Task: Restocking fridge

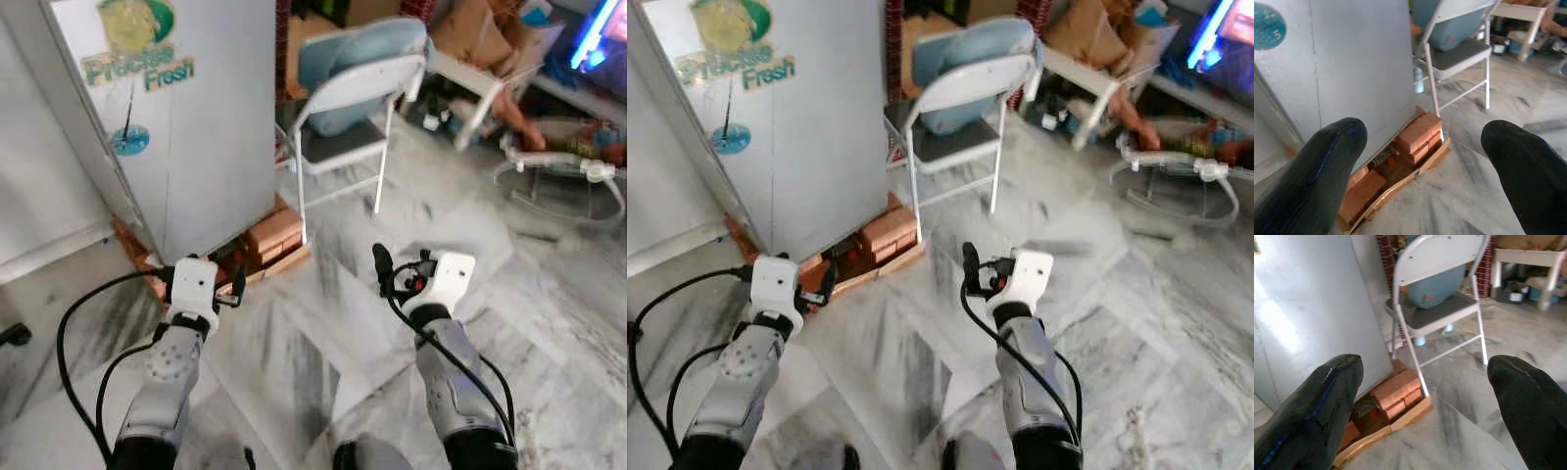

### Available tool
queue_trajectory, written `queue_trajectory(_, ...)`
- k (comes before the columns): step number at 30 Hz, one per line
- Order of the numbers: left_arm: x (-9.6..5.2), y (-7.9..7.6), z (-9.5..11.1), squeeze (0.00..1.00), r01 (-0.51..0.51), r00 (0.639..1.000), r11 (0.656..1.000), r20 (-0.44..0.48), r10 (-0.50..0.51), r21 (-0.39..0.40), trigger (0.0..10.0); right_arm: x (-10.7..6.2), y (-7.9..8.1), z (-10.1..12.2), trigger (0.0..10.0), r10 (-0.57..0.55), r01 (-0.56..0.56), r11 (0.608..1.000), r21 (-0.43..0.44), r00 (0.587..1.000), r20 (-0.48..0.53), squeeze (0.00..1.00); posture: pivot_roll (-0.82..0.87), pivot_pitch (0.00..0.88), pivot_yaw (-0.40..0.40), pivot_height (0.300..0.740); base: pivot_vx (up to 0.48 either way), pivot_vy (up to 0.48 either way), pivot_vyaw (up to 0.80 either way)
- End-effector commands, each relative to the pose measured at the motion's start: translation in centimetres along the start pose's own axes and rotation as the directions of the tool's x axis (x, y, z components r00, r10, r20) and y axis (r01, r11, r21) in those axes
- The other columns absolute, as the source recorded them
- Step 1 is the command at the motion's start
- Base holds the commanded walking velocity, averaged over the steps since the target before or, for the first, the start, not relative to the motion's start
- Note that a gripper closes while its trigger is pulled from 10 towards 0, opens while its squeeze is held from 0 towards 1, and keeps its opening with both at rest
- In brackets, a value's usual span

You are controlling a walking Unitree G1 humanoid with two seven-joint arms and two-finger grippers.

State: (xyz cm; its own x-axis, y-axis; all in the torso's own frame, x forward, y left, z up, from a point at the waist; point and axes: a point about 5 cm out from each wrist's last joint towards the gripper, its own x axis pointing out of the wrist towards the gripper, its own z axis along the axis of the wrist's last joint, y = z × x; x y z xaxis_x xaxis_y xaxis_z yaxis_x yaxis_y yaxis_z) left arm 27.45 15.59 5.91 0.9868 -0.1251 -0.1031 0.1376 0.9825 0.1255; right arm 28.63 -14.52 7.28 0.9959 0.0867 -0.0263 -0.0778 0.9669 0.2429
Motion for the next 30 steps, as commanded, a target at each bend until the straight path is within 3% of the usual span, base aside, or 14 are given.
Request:
queue_trajectory(1, 0.4, -1.3, 0.6, 0.00, 0.053, 0.998, 0.999, 0.023, -0.053, -0.006, 10.0, 0.0, -1.3, 0.6, 10.0, -0.033, 0.033, 0.999, -0.024, 0.999, 0.013, 0.00, 0.13, 0.108, -0.038, 0.740, 0.000, 0.435, 0.00)
queue_trajectory(10, 0.2, -0.5, 0.7, 0.00, 0.033, 0.999, 0.999, 0.034, -0.034, 0.033, 10.0, -0.4, -1.6, 0.9, 10.0, -0.026, 0.028, 0.998, -0.065, 0.999, 0.033, 0.00, 0.12, 0.093, -0.014, 0.740, 0.194, 0.373, 0.00)
queue_trajectory(16, -0.4, 0.7, 0.3, 0.00, -0.032, 0.999, 0.998, 0.024, 0.031, 0.045, 10.0, -1.4, -3.2, 1.0, 10.0, -0.090, 0.096, 0.986, -0.133, 0.995, 0.050, 0.00, 0.12, 0.053, 0.004, 0.740, 0.353, 0.325, 0.00)
queue_trajectory(20, -2.4, 2.8, -0.5, 0.00, -0.110, 0.994, 0.993, 0.022, 0.109, 0.048, 10.0, -4.6, -4.1, 1.1, 10.0, -0.108, 0.122, 0.956, -0.266, 0.992, 0.067, 0.00, 0.10, 0.039, -0.003, 0.740, 0.349, 0.330, 0.00)
queue_trajectory(21, -2.6, 2.9, -0.5, 0.00, -0.120, 0.993, 0.992, 0.026, 0.119, 0.029, 10.0, -5.0, -4.3, 0.9, 10.0, -0.120, 0.134, 0.952, -0.277, 0.991, 0.066, 0.00, 0.11, 0.041, -0.010, 0.740, 0.349, 0.326, 0.00)
queue_trajectory(22, -2.8, 2.9, -0.4, 0.00, -0.130, 0.991, 0.991, 0.036, 0.131, -0.008, 10.0, -5.5, -4.7, 0.7, 10.0, -0.155, 0.170, 0.922, -0.348, 0.985, 0.070, 0.00, 0.11, 0.045, -0.015, 0.740, 0.349, 0.330, 0.00)
queue_trajectory(25, -2.8, 2.6, -0.5, 0.00, -0.127, 0.991, 0.992, 0.035, 0.127, -0.012, 10.0, -5.9, -5.0, 0.3, 10.0, -0.178, 0.194, 0.898, -0.394, 0.981, 0.078, 0.00, 0.12, 0.047, -0.023, 0.740, 0.346, 0.333, 0.00)
queue_trajectory(30, -2.1, 1.5, -1.0, 0.00, -0.127, 0.992, 0.992, 0.009, 0.127, -0.011, 10.0, -5.3, -5.6, -0.7, 10.0, -0.241, 0.246, 0.894, -0.375, 0.969, 0.062, 0.00, 0.12, 0.045, -0.021, 0.740, 0.238, 0.291, 0.00)
